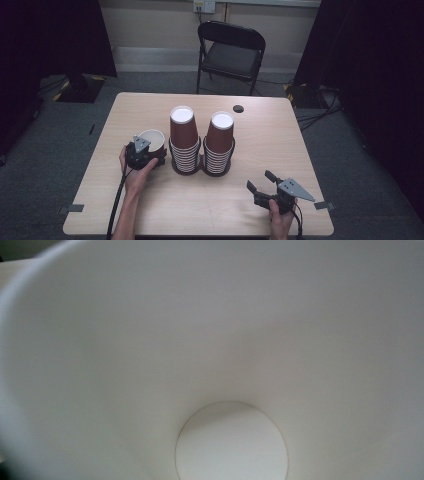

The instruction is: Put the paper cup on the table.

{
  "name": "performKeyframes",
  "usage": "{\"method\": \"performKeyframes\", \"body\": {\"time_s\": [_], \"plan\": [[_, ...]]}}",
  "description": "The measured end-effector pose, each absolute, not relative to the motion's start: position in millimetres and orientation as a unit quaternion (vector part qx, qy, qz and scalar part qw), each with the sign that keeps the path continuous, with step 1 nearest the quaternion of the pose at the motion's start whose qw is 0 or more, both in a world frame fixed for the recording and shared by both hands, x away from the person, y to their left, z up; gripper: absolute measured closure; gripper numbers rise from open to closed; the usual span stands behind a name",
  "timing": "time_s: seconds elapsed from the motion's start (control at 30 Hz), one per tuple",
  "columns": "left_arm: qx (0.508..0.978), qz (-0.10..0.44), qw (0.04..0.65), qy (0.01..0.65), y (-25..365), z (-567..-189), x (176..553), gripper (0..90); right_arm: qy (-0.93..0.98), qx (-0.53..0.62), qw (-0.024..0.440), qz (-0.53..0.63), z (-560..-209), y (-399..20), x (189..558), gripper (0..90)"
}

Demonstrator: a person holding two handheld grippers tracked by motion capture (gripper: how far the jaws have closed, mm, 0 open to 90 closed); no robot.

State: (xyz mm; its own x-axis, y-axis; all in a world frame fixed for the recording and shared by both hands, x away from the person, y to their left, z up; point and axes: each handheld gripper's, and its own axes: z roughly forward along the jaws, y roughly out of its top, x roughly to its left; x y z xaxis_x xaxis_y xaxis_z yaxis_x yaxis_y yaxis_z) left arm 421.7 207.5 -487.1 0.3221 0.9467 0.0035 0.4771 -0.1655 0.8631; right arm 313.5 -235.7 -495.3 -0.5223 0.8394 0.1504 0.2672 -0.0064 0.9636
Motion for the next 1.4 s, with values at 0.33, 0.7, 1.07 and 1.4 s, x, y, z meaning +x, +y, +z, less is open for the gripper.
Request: {"method": "performKeyframes", "body": {"time_s": [0.33, 0.7, 1.07, 1.4], "plan": [[0.709, 0.299, 0.396, 0.501, 211, -495, 412, 15.6, 0.659, 0.42, 0.25, 0.572, -495, -236, 313, 15.2], [0.691, 0.293, 0.43, 0.502, 217, -496, 393, 15.5, 0.659, 0.419, 0.249, 0.573, -495, -236, 313, 15.2], [0.662, 0.308, 0.465, 0.501, 229, -492, 376, 15.5, 0.658, 0.419, 0.249, 0.574, -495, -236, 313, 15.2], [0.659, 0.312, 0.483, 0.485, 228, -486, 354, 15.6, 0.658, 0.419, 0.249, 0.575, -495, -236, 312, 15.2]]}}
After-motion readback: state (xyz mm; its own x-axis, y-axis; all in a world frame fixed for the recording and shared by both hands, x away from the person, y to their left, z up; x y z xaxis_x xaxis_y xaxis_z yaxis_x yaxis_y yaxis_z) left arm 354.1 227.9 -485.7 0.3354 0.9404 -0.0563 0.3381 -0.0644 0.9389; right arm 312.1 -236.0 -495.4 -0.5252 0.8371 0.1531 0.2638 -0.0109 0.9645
